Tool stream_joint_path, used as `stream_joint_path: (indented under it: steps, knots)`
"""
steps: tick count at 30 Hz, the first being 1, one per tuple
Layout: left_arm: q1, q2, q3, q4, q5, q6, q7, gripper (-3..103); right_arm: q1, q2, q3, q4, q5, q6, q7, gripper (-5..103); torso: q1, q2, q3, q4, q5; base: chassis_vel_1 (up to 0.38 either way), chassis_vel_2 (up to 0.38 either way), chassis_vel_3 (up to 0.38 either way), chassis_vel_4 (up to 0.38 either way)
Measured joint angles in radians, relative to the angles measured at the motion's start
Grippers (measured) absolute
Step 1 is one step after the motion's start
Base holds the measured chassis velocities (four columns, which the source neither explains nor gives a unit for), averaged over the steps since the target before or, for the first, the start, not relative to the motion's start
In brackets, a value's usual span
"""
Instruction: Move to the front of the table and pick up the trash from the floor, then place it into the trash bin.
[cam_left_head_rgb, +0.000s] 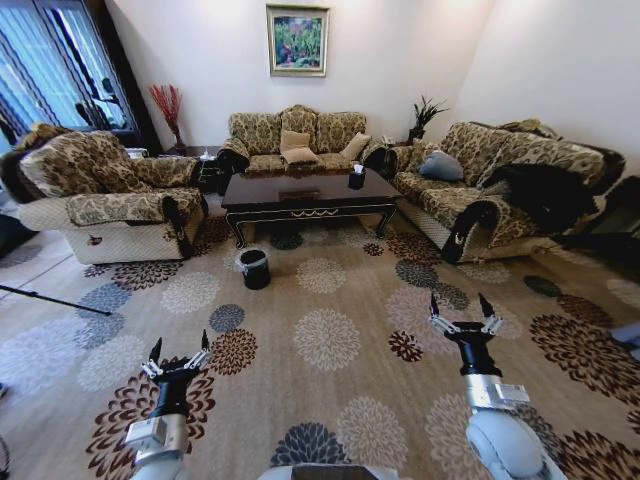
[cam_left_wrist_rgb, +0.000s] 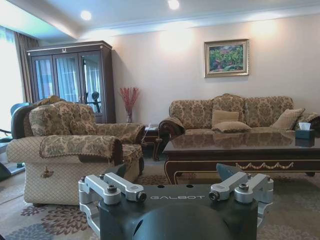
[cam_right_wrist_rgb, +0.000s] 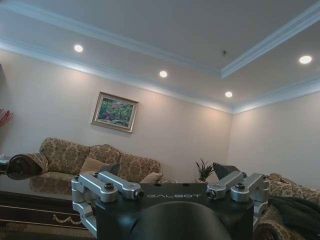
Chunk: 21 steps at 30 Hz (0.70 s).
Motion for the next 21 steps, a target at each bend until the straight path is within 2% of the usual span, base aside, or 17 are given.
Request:
stream_joint_path:
  steps: [21]
  knots:
    - [0.0,0.0,0.0,0.0,0.0,0.0,0.0,100,0.0,0.0,0.0,0.0,0.0,0.0,0.0,100,-0.001,-0.003,-0.002,0.0,0.0,0.0,0.0,0.0,0.0]
